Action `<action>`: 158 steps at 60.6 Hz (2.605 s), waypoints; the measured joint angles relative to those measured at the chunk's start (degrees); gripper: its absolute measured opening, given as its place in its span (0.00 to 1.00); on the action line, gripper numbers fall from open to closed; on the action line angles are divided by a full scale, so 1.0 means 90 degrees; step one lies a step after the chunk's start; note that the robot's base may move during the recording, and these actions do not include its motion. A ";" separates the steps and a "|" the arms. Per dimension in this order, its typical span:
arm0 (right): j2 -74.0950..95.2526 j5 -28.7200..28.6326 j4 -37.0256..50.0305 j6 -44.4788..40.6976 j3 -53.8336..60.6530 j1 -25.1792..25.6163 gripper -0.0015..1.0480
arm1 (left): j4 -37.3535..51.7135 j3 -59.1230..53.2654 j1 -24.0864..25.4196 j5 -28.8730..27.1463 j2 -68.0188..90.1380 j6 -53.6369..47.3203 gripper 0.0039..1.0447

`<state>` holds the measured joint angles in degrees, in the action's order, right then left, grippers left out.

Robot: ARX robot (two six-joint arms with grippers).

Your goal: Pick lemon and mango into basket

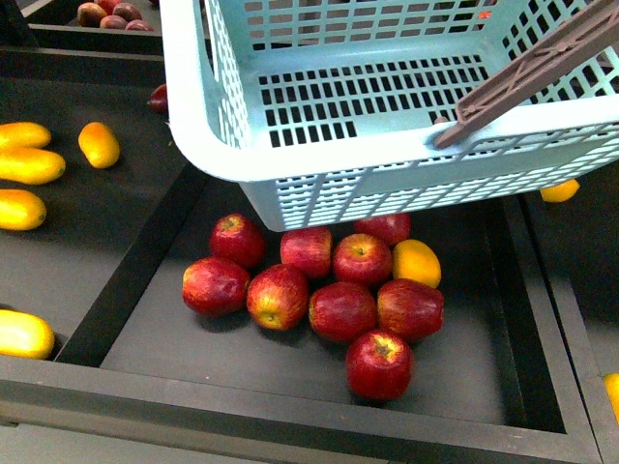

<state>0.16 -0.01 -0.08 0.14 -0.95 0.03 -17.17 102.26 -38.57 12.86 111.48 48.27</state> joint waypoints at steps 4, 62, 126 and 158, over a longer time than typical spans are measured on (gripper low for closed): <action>0.0000 0.0000 0.0000 0.0002 0.0000 0.0000 0.92 | 0.0000 0.0000 0.0005 -0.0029 0.0000 0.0000 0.04; 1.0873 0.0532 0.3206 0.2028 -0.4070 0.2999 0.92 | 0.0002 -0.0010 0.0017 -0.0044 0.0000 -0.0022 0.04; 1.5919 0.0257 0.1239 0.3254 -0.8981 0.4830 0.92 | 0.0002 -0.0010 0.0017 -0.0044 0.0000 -0.0019 0.04; 1.6844 0.0389 0.0743 0.3509 -1.0074 0.4716 0.92 | 0.0002 -0.0010 0.0017 -0.0044 0.0000 -0.0019 0.04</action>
<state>151.76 3.49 6.61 31.73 -91.61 42.48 -17.15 102.17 -38.41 12.47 111.48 48.10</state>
